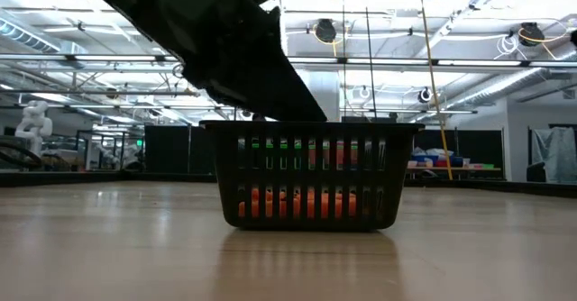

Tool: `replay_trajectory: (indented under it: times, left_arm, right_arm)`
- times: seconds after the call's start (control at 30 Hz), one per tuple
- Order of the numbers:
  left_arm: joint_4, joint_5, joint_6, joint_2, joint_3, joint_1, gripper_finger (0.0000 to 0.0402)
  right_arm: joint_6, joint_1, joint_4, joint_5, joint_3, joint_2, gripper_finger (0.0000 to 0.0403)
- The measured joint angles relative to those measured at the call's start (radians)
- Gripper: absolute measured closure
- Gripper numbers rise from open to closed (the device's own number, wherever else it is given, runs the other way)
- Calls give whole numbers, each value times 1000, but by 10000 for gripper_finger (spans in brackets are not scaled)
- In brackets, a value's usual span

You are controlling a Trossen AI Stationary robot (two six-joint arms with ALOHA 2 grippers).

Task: Sort Halloween decoration
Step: Put the orange skeleton toy into the black bin, then put the green skeleton toy into the green bin

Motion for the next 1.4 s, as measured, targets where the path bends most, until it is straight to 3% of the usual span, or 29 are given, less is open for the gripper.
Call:
replay_trajectory:
  times: [0.27, 0.53, 0.77, 1.17, 1.4]
  left_arm:
    - [-1, 3, -3, 0, 0, 6, 231]
    - [20, 6, -3, -5, 1, -23, 224]
    - [57, 6, -3, -5, 1, -43, 224]
    - [77, -2, 6, -5, 1, -46, 224]
    - [70, -3, 37, -5, 1, -47, 224]
  right_arm:
    - [-43, 18, -19, -4, 0, 28, 267]
    - [-51, 17, -34, -2, 0, 83, 194]
    - [-47, 7, -49, 6, 0, 153, 175]
    - [63, -56, -5, -9, 2, 301, 207]
    - [52, -56, 31, -6, 2, 323, 306]
